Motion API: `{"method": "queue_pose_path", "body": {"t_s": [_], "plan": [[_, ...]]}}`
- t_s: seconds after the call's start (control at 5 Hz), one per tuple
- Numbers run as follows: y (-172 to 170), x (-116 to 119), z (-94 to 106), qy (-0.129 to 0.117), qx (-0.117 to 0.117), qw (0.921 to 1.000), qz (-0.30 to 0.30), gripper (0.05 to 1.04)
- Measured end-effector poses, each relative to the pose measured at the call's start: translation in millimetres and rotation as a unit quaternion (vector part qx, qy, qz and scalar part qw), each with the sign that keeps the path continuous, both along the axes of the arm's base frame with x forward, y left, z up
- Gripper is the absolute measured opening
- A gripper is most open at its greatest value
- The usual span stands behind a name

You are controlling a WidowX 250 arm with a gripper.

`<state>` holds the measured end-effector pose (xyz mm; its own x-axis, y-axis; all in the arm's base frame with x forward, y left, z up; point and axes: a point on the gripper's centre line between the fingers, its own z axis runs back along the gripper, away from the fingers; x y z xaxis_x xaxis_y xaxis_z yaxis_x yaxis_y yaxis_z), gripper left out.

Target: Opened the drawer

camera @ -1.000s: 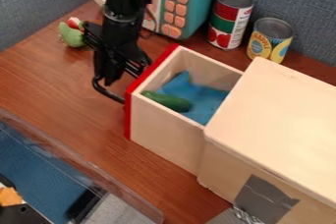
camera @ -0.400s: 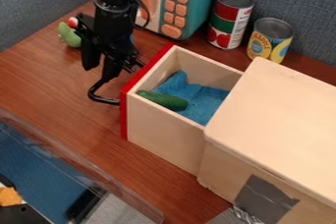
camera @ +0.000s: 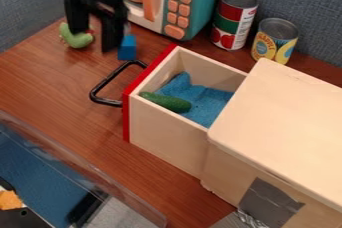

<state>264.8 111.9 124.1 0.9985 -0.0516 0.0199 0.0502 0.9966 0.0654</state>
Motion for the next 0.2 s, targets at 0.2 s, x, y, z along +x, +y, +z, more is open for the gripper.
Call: {"method": "queue_pose_path", "body": {"t_s": [0.2], "plan": [[4.5,-10.2,39.4,-0.002,-0.020,0.9997,0.016,1.001]]}}
